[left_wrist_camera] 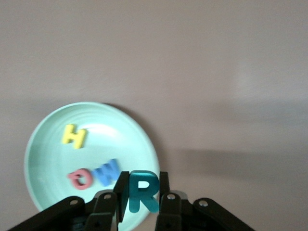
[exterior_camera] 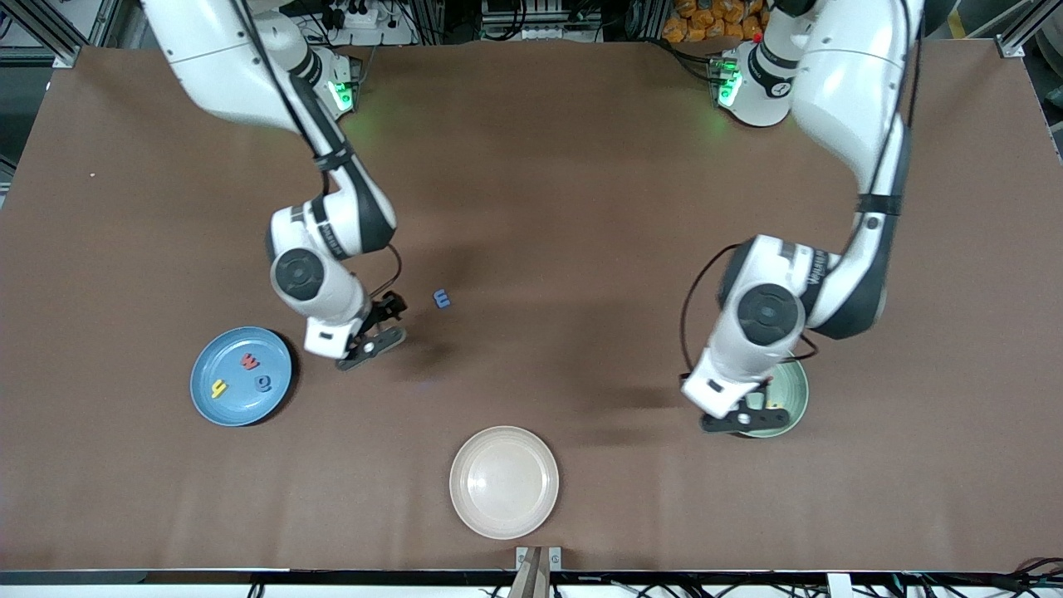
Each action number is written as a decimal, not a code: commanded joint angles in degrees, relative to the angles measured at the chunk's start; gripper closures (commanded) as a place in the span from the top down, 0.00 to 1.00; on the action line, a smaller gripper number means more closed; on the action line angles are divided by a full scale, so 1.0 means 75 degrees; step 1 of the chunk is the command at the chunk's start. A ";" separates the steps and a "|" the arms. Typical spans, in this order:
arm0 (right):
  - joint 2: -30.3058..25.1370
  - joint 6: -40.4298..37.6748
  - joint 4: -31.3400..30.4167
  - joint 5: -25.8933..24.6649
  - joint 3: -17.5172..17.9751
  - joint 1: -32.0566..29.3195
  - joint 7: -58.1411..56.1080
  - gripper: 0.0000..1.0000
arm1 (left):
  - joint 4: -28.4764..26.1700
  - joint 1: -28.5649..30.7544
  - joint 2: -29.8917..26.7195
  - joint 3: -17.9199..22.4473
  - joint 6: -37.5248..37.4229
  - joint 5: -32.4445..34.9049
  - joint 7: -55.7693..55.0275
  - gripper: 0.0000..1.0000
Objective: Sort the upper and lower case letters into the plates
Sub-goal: 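Place the R on the green plate while the right gripper grasps the 3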
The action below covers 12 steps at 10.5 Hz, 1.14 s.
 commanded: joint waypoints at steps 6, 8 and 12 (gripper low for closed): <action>-0.0122 0.1292 -0.0798 0.0115 0.0343 0.0758 0.0287 1.00 | -0.0757 0.0365 -0.1491 0.0538 -0.0854 0.0113 0.0904 1.00; -0.0075 0.1292 -0.0809 0.0115 0.0343 0.0911 0.0776 1.00 | -0.0556 0.0492 -0.2391 0.0551 -0.1349 0.0102 0.0927 1.00; 0.0182 0.1642 -0.0821 0.0103 0.0331 0.1064 0.0978 1.00 | -0.0556 0.1906 -0.4174 -0.0265 -0.2486 -0.0271 0.1783 1.00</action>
